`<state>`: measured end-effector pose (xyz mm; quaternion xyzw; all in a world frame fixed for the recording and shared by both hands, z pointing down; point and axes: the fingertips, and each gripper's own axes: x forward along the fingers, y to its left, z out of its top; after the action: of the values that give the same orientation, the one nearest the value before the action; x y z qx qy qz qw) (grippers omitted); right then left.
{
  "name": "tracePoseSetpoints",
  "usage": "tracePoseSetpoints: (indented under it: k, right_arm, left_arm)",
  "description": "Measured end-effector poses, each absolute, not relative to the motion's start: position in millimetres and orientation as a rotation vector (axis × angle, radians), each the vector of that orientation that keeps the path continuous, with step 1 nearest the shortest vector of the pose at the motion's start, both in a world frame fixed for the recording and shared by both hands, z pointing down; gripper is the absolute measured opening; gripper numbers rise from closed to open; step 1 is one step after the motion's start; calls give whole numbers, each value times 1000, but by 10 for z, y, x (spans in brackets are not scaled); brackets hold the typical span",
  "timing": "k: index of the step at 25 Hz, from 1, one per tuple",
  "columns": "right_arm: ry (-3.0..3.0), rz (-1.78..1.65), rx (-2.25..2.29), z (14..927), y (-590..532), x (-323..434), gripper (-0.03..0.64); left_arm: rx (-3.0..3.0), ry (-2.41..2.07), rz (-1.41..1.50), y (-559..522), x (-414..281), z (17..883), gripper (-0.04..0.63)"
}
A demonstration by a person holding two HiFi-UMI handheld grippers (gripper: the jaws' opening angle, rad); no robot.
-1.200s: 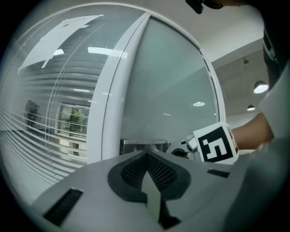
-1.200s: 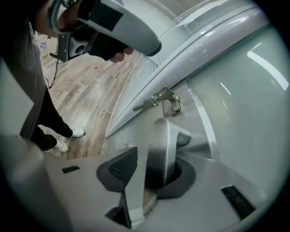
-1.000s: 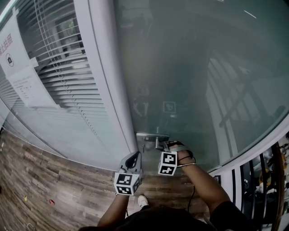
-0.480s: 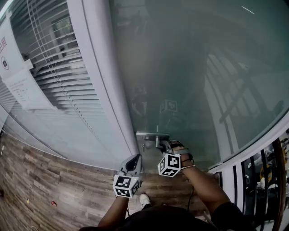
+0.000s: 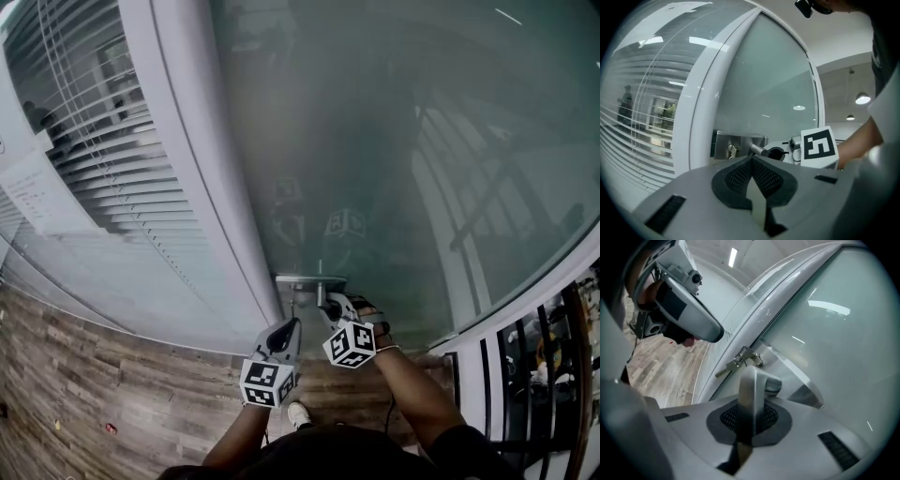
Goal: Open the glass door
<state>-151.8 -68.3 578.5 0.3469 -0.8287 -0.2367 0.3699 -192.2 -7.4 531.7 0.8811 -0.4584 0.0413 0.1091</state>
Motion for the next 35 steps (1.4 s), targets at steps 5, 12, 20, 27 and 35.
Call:
tracePoseSetpoints:
  k: [5,12,20,27,35]
  right_arm:
    - [-2117,-580,888,5807,-807,-1499,14]
    - [-2096,-553,901,5814,-1122,-1477,14]
    - [-2078,-489,923,5975,-1451,-1283,14]
    - [-2078,-412,928,6106,-2019,-1073,14]
    - [-2041,-294,958,5974,-2995,-932,14]
  left_arm:
    - [2620,-1311,135,-116,-1826,5306,-2]
    - [2618,-1293,172,-257,-1851,5306,-2]
    - [2668,-1278,210,-452,-1520,5433,-2]
    - [2627,-1384,194,-1056,-1312,5532,-2]
    - [2506,-1450,203,-1792,-1126,5375,-2]
